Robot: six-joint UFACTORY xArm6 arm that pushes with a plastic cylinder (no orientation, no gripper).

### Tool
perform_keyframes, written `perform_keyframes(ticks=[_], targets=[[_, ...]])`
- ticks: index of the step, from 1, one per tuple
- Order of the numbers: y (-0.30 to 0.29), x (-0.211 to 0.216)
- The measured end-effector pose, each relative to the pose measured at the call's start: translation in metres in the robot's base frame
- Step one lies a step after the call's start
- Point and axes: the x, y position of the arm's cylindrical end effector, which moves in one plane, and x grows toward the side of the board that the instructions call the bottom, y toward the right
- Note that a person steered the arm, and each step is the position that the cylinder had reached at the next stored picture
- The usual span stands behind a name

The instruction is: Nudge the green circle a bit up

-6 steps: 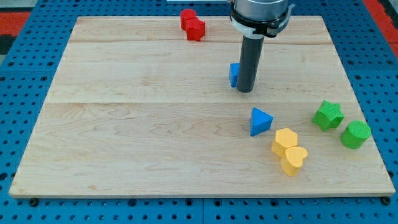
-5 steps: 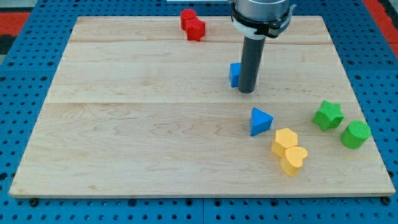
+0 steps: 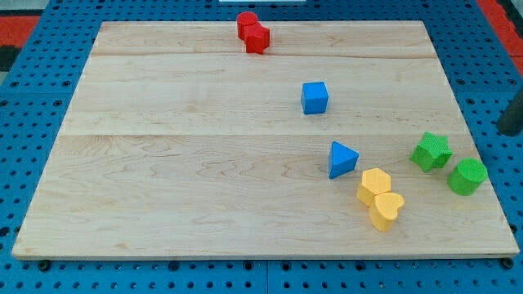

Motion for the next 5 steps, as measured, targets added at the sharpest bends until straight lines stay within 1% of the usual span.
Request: perform_keyframes(ticks=[1,2,3,4,5], targets=[[-0.001,0.059],[-0.001,0.13],[-0.038,0.129],[-0.063,0.097],[-0.065,0.095]])
